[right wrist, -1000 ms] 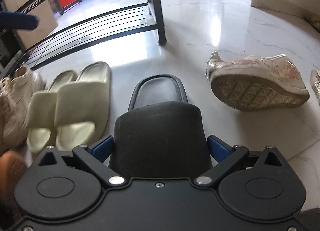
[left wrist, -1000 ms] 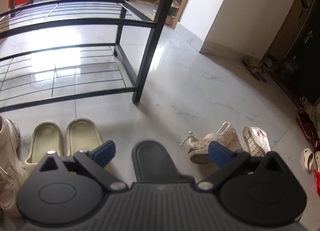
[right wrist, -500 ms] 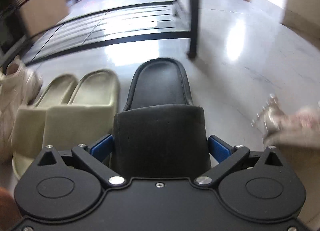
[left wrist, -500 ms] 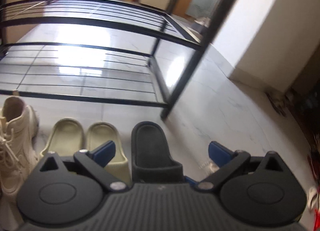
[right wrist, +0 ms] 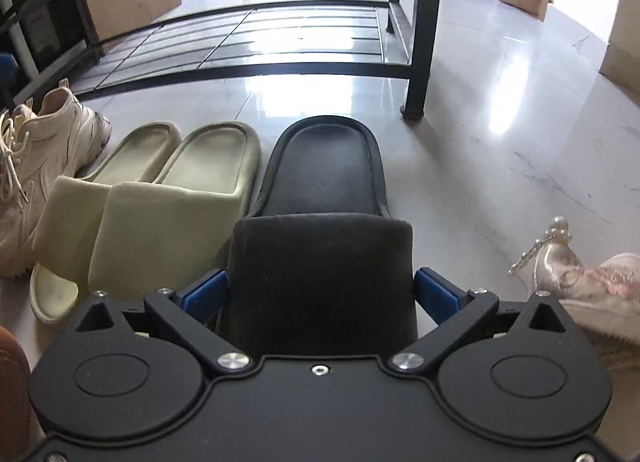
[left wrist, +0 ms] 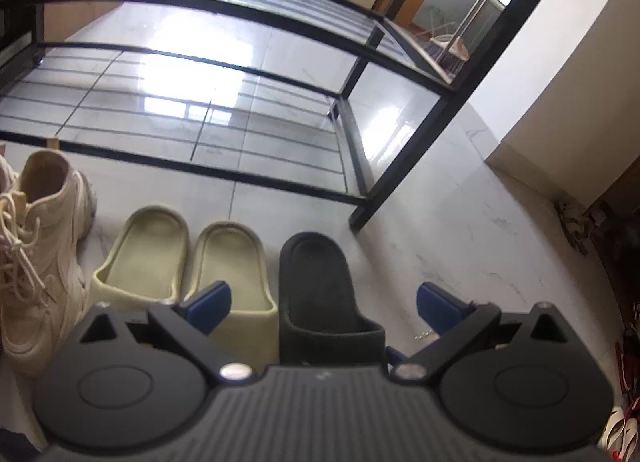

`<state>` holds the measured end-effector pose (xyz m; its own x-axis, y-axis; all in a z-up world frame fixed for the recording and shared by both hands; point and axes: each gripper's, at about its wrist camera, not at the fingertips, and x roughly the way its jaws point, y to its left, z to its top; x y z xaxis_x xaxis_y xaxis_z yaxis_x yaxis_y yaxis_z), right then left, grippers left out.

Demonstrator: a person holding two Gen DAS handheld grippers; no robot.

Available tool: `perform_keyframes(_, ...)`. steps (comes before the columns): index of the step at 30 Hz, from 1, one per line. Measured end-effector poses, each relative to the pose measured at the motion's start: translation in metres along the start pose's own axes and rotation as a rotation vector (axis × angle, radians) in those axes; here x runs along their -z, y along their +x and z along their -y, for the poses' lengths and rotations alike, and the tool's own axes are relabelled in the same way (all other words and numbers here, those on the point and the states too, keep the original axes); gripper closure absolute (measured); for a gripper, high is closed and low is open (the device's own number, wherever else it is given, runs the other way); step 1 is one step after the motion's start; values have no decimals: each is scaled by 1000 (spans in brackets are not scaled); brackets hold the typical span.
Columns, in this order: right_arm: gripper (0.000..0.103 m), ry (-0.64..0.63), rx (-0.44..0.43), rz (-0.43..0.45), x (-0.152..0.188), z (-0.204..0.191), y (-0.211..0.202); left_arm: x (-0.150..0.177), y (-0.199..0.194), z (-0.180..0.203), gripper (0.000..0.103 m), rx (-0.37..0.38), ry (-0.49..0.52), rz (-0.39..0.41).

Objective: Organize scattered shoes
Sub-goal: 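Open the right tool and withdraw it toward the shoe pile, then grasp a second black slipper by its strap with the right tool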

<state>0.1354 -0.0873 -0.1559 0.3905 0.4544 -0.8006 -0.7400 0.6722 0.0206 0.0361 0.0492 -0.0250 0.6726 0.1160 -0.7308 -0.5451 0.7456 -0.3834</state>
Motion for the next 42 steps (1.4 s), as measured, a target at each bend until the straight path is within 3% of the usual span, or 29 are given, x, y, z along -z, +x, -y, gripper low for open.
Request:
perform_keyframes(7,0,90,-6,26,3,7,-6,1,-3,5,3,3,36,28)
perform_keyframes(10,0,211,-31,126,6,23,-28,1,-1,6,3,3,42,20)
perform_keyframes(12,0,385,-58,206,13,49,-44,1,1,8,3,1,51,17)
perform_keyframes(15,3,560,-58,246,21,81,-44,2,2,11,3,-1,74,17)
perform_keyframes(21,3,646,-25,271,14,89,-31,2,1,14,3,-12,88,28)
perform_keyframes(25,6,643,56,268,7,87,-22,2,1,13,3,-15,86,28)
perform_keyframes(29,10,688,207,275,15,105,-23,1,2,13,3,-14,85,24)
perform_keyframes(32,16,734,245,280,25,126,-31,2,4,15,3,-12,93,15)
perform_keyframes(39,14,847,449,278,55,174,-50,4,7,18,3,-10,114,-2)
perform_keyframes(42,8,996,608,230,80,200,-58,4,7,19,3,-8,120,-3)
